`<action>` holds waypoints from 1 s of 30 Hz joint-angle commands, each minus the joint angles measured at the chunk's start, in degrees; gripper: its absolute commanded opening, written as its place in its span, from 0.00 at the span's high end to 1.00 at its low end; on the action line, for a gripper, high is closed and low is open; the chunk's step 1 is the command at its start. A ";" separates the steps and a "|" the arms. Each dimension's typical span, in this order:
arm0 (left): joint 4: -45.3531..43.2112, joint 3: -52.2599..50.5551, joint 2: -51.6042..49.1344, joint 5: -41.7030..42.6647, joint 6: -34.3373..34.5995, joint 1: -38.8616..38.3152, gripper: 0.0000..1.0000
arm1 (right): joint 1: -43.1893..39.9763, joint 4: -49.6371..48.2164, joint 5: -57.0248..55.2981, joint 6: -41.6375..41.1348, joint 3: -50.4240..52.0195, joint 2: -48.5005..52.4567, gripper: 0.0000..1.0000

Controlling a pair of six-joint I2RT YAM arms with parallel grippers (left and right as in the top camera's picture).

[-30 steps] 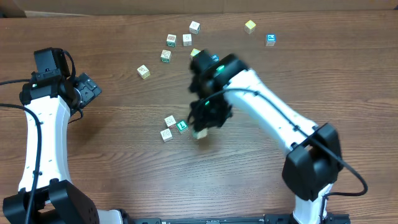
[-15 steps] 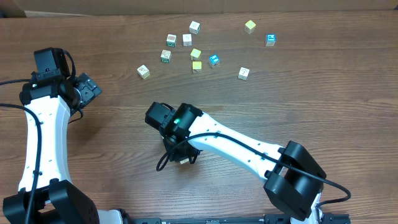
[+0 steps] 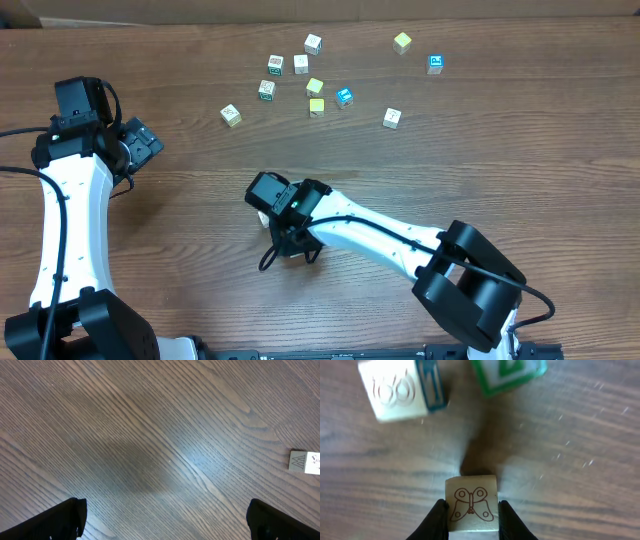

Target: Form a circle

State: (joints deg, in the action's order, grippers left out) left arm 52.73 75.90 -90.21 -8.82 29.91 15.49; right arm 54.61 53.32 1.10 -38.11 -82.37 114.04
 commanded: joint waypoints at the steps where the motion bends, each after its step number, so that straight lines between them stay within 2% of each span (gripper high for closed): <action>1: -0.09 0.66 0.52 -0.35 0.76 -0.13 0.00 | -1.40 -1.31 -1.18 -0.68 0.09 -1.53 0.96; 9: -0.07 0.66 0.52 -0.33 0.76 -0.13 0.00 | -1.64 -2.91 -1.49 -0.68 0.31 -1.51 0.95; 30: -0.09 0.66 0.52 -0.33 0.76 -0.13 0.01 | -1.64 -2.93 -1.49 -0.68 0.33 -1.42 0.53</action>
State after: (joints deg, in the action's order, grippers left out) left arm 52.73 75.90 -90.21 -8.82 29.91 15.49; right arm 52.90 50.59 0.38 -38.81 -82.37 114.04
